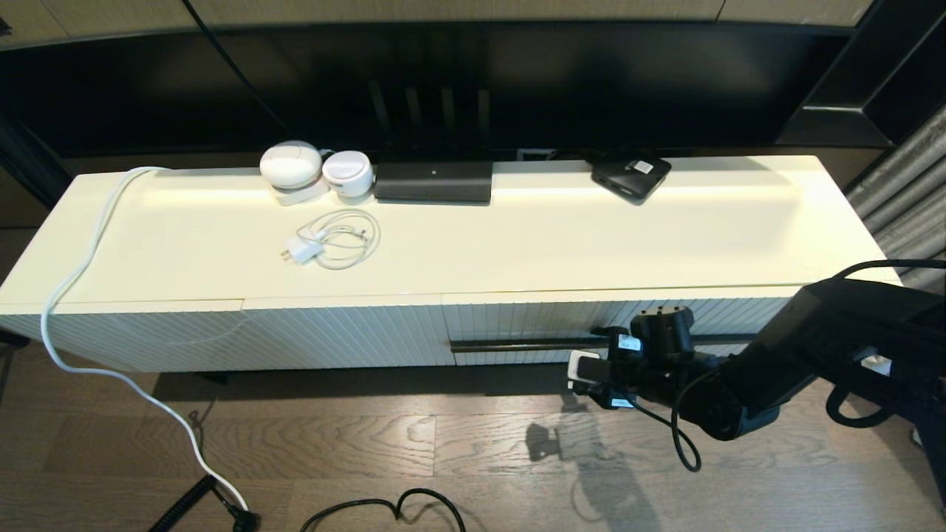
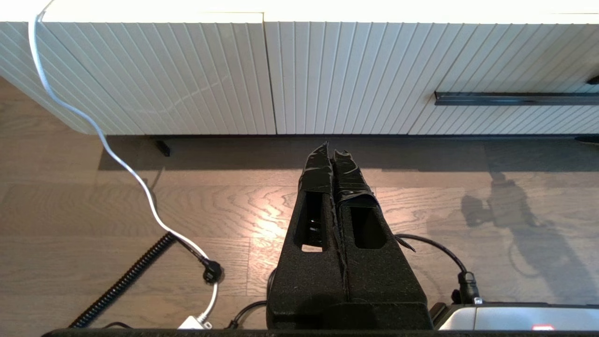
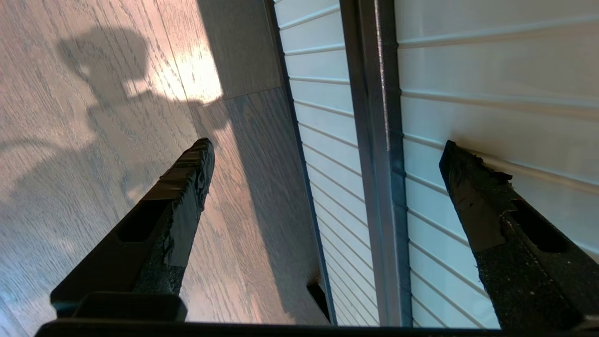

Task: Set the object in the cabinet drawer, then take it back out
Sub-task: Open the drawer

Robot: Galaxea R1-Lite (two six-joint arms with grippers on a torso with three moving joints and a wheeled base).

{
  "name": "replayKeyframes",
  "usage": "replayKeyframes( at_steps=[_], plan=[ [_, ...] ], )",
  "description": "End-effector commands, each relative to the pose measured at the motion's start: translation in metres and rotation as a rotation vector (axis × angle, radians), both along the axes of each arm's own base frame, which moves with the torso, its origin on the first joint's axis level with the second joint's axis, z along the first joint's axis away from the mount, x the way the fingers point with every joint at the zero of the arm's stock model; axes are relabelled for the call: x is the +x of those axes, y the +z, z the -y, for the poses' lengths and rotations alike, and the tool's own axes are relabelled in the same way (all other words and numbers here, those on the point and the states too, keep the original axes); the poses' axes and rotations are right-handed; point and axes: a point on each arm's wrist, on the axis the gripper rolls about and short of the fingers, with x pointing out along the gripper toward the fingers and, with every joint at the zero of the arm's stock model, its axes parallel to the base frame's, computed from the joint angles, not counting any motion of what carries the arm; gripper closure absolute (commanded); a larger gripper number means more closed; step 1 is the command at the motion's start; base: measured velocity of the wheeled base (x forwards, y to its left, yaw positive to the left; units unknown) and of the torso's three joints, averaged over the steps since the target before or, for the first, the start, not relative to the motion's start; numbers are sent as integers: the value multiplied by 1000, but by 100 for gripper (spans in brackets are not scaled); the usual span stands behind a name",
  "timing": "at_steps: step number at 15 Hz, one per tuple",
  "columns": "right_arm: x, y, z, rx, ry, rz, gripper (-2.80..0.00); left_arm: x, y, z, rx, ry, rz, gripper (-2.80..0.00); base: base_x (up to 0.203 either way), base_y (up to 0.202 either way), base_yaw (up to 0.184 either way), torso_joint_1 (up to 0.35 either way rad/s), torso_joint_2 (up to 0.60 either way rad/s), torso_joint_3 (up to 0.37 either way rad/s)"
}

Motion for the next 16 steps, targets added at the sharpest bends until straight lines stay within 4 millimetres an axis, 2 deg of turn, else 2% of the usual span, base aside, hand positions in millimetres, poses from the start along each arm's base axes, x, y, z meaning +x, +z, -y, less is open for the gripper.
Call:
replayKeyframes(
  at_steps=[1, 9, 16],
  plan=[
    [2, -4, 0, -7, -2, 1, -280, 0, 0, 0, -1, 1, 0, 0, 0, 0, 0, 0, 0, 0],
    [1, -19, 0, -18, -4, -39, -280, 0, 0, 0, -1, 0, 0, 0, 0, 0, 0, 0, 0, 0],
    [3, -19, -1, -14, -2, -35, -280, 0, 0, 0, -1, 0, 0, 0, 0, 0, 0, 0, 0, 0]
  ],
)
